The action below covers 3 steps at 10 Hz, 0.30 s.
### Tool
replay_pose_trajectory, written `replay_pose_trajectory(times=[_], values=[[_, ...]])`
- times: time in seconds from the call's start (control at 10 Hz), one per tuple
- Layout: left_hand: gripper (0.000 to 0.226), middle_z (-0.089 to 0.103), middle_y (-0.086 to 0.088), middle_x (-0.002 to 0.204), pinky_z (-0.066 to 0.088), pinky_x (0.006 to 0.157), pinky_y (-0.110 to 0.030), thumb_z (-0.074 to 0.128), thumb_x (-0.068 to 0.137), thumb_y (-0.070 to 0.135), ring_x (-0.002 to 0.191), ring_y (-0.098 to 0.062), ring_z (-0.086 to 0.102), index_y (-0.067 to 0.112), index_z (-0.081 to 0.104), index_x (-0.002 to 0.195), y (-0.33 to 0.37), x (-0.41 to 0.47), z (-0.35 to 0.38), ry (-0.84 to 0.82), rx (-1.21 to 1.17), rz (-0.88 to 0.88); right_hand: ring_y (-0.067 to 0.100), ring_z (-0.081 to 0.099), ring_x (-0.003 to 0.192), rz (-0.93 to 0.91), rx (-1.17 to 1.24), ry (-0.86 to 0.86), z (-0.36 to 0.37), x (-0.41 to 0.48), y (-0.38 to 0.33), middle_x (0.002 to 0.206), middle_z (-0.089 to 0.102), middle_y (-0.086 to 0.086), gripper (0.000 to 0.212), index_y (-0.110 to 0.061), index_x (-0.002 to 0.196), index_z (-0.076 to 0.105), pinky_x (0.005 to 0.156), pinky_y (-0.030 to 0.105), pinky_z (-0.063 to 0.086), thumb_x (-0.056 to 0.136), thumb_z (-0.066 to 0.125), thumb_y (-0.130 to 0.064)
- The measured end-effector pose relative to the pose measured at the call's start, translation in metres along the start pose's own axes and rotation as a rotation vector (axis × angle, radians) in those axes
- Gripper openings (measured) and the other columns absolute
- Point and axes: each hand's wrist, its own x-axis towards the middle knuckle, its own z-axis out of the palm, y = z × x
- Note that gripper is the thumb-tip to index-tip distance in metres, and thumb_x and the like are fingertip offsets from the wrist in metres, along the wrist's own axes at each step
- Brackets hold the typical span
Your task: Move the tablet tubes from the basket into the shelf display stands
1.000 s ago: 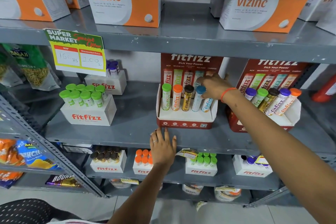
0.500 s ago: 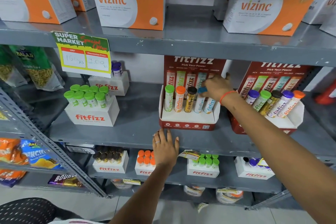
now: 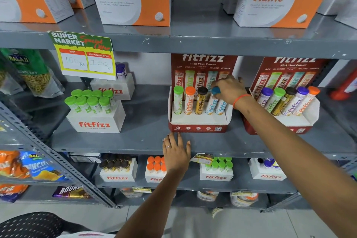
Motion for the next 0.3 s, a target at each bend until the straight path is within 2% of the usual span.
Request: replay_pose_trajectory(times=[0.1,0.2,0.3], values=[[0.058,0.033,-0.015,0.15,0.021,0.115,-0.047,0.026,0.097,0.051,0.138,-0.037,0.029,0.016,0.027,0.143,0.001,0.005,-0.003,-0.025,0.0,-0.01,0.033,0.031,0.136,0.004,-0.014,-0.046,-0.001,-0.005,-0.001,0.143,0.045,0.014,0.06,-0.021,0.134,0.046,0.11,0.067,0.019,0.08,0.07,-0.03],[0.057,0.037,-0.017,0.145,0.025,0.114,-0.047,0.025,0.097,0.05,0.133,-0.037,0.034,0.014,0.03,0.14,0.002,-0.001,-0.013,-0.045,0.045,0.029,0.035,0.033,0.133,0.038,-0.012,0.052,-0.001,-0.022,-0.009,0.142,0.043,0.016,0.067,-0.015,0.136,0.04,0.106,0.065,0.027,0.079,0.068,-0.036],[0.054,0.039,-0.018,0.14,0.03,0.111,-0.048,0.029,0.098,0.045,0.128,-0.036,0.037,0.009,0.033,0.137,0.009,0.004,-0.028,-0.119,0.072,0.022,0.037,0.041,0.123,0.071,0.033,0.265,0.005,-0.045,-0.022,0.132,0.049,0.02,0.054,-0.009,0.125,0.05,0.095,0.054,0.044,0.08,0.065,-0.037]])
